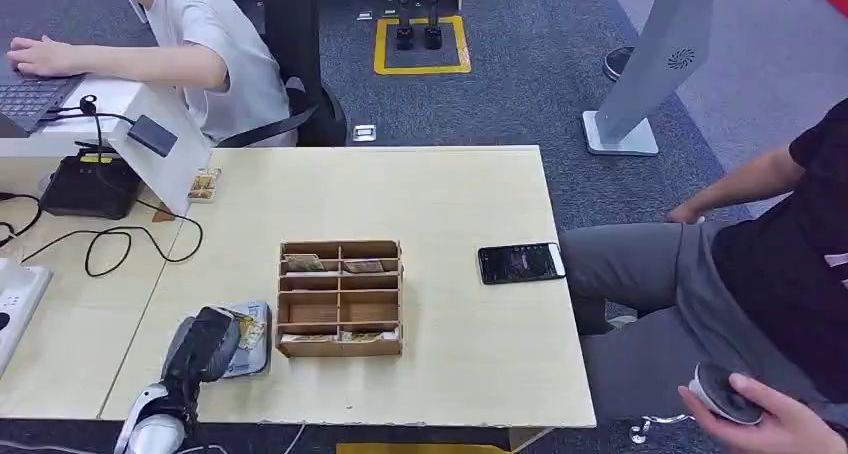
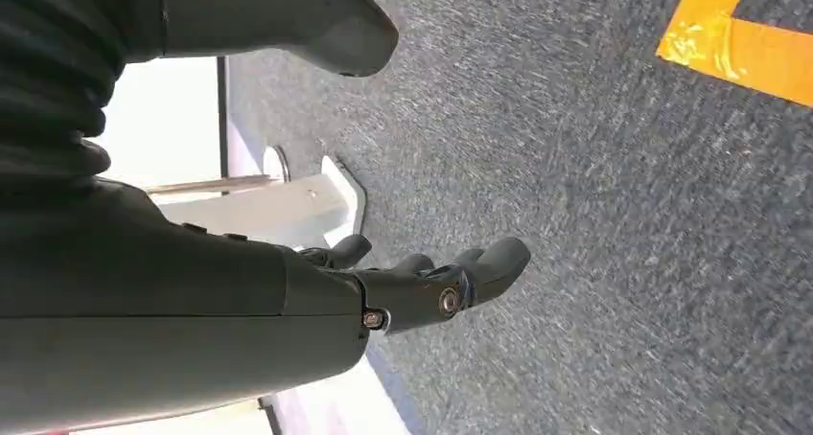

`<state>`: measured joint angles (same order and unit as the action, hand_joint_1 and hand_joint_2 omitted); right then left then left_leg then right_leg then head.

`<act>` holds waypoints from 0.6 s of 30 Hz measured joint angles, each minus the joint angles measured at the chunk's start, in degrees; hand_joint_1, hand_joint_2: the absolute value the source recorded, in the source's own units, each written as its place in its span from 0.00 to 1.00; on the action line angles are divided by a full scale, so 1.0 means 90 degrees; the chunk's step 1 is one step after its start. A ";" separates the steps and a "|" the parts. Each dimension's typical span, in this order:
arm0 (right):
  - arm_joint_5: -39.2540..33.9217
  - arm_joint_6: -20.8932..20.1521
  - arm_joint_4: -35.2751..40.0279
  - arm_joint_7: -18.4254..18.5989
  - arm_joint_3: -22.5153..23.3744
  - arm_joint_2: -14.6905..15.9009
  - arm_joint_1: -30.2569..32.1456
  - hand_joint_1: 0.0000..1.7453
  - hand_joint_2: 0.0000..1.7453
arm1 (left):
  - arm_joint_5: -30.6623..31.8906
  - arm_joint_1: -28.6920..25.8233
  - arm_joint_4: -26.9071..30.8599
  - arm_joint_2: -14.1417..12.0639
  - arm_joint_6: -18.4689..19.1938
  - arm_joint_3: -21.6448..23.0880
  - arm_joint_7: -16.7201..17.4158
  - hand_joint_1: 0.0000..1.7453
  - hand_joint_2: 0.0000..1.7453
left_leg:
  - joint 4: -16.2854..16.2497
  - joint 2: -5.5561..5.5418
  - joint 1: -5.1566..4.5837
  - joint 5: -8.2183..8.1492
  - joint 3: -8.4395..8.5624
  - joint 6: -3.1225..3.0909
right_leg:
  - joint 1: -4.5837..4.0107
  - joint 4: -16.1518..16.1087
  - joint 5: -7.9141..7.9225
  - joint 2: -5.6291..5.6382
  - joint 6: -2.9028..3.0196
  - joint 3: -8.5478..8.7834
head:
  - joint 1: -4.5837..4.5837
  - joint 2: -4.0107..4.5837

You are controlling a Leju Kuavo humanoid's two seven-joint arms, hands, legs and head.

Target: Pass the card to the sensor for recognition and then transmit it.

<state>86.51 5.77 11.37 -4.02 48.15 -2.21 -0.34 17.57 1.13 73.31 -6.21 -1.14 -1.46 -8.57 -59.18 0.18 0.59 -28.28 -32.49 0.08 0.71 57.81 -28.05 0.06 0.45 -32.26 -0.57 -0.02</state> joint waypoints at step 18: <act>0.0340 -0.0112 -0.0002 0.0041 -0.0017 0.0000 -0.0072 0.00 1.00 | 0.1297 0.1827 0.0525 -0.0187 -0.1999 0.0343 -0.0566 1.00 1.00 | -0.0006 -0.0010 0.0000 0.0006 -0.0002 0.0003 | 0.0000 0.0000 0.0005 -0.0006 0.0000 -0.0005 | -0.0002 0.0002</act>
<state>89.57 4.76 11.34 -3.65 48.00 -2.21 -1.00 29.24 17.57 78.03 -7.89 -19.13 1.62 -13.66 -59.24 0.09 0.59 -28.22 -32.51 0.10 0.71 57.81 -28.01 0.00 0.44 -32.30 -0.59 0.00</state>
